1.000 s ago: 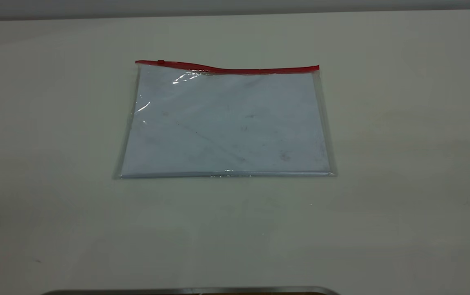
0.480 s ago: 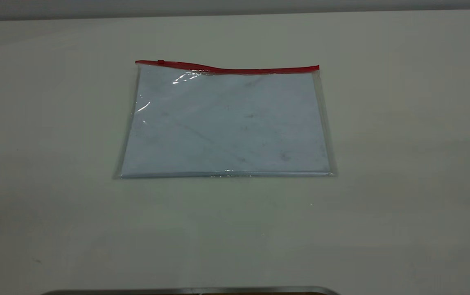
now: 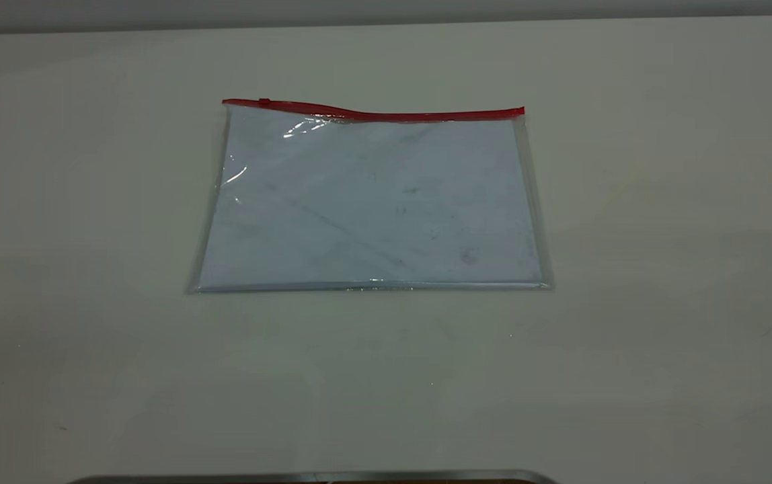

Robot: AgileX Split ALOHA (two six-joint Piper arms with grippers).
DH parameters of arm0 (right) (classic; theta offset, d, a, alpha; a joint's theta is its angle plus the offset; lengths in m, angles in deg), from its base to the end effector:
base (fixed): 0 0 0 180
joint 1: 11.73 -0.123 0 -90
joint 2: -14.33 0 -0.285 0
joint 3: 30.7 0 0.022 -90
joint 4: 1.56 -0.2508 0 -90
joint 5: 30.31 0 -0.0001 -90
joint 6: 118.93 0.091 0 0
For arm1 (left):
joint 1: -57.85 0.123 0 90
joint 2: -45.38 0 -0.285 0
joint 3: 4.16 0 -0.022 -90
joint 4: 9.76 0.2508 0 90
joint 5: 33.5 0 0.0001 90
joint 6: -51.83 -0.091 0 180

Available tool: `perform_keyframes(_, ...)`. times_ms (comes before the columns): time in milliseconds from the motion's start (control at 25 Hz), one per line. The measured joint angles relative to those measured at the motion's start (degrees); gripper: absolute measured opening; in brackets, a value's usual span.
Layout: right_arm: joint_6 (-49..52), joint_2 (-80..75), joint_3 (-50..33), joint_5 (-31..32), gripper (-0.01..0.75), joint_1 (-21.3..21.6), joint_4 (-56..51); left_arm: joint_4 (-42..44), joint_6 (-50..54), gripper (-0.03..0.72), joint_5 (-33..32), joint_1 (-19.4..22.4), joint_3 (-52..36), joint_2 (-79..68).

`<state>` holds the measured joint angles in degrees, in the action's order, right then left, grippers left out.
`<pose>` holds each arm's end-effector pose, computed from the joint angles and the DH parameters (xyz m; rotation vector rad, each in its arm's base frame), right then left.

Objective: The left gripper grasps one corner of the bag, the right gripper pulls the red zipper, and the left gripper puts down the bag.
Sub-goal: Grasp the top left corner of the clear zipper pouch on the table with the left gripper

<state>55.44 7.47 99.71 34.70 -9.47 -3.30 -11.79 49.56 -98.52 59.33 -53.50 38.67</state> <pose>-0.0084 0.0028 0.2664 -0.0651 2.1188 -0.0450 -0.0093 -0.0032 0.2676 0.0179 2.1124 -0.0038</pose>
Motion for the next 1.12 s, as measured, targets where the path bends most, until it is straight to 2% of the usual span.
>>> perform_keyframes(320,0.00,0.00,0.00,0.00,0.585,0.00,-0.17,-0.08,1.01,0.590,0.81,0.00,0.63,-1.95)
perform_keyframes(560,1.22,-0.65,0.00,-0.05,0.585,0.00,-2.01,-4.01,3.21,0.590,9.60,0.00,7.23,-19.98)
perform_keyframes(720,1.36,-8.44,0.33,-1.61,0.585,0.05,-3.29,-7.56,1.76,0.590,14.14,0.00,11.56,-35.77)
perform_keyframes(920,1.36,-22.39,2.22,-8.22,0.585,0.05,-5.40,-10.86,-0.26,0.590,22.67,0.00,16.15,-53.83)
perform_keyframes(1120,-2.22,-36.43,2.82,-19.98,0.585,0.05,-10.33,-16.19,-4.75,0.590,31.83,0.00,19.66,-69.45)
